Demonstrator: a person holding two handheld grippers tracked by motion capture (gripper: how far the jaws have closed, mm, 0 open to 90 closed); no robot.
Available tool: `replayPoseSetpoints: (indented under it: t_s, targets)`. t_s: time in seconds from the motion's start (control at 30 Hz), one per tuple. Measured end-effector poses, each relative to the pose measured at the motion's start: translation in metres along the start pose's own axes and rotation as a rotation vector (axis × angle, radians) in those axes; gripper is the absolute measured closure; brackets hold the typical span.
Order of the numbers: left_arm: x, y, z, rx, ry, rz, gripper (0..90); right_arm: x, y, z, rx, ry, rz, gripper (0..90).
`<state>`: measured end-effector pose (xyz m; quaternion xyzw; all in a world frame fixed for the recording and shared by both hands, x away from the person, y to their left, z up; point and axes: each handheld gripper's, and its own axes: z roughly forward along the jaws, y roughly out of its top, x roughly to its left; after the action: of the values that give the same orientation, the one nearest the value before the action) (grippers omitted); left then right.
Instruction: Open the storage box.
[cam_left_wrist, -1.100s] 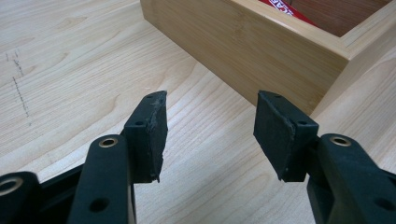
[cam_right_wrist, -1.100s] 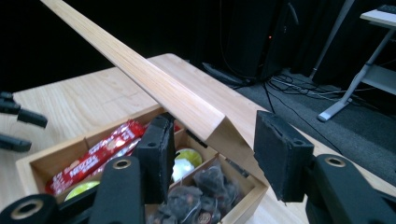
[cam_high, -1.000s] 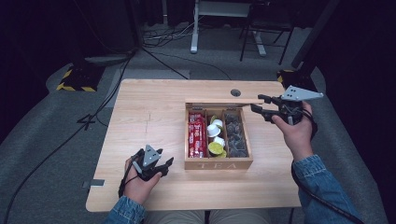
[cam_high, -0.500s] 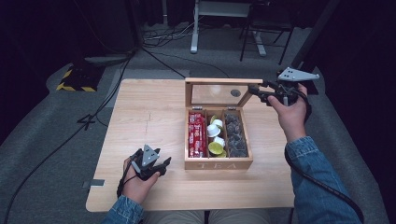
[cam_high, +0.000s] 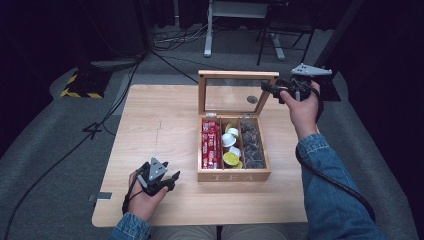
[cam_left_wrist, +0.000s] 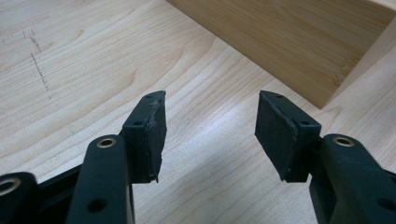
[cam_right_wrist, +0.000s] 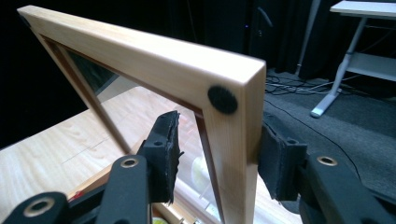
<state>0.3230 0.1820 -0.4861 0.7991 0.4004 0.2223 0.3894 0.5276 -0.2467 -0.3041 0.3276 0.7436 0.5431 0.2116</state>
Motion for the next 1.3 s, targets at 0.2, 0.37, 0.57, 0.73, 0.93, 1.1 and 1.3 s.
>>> replayPoseSetpoints:
  t_s: [0.2,0.37,0.57,0.73,0.93,1.1,1.3]
  targets:
    - [0.000,0.000,0.002,0.002,-0.008,-0.005,43.5,-0.008,-0.001,0.012,0.017,-0.023,0.028,53.4]
    - [0.000,0.000,0.005,0.016,-0.018,0.000,42.9,-0.016,-0.007,0.025,0.054,-0.018,0.065,53.4]
    - [0.000,0.001,0.006,0.013,-0.029,-0.010,42.3,-0.023,-0.017,0.036,0.058,-0.016,0.111,49.1]
    - [0.000,0.001,0.007,0.019,-0.033,-0.012,41.6,-0.027,-0.019,0.040,0.052,-0.013,0.131,49.0]
    - [0.000,0.001,0.007,0.019,-0.032,-0.015,41.2,-0.027,-0.021,0.048,0.041,-0.025,0.145,37.1]
    - [0.000,0.000,0.007,0.019,-0.031,-0.015,40.7,-0.026,-0.023,0.056,0.033,-0.040,0.128,29.2]
    - [-0.001,0.000,0.007,0.019,-0.037,-0.021,40.6,-0.027,-0.026,0.062,0.026,-0.046,0.120,24.6]
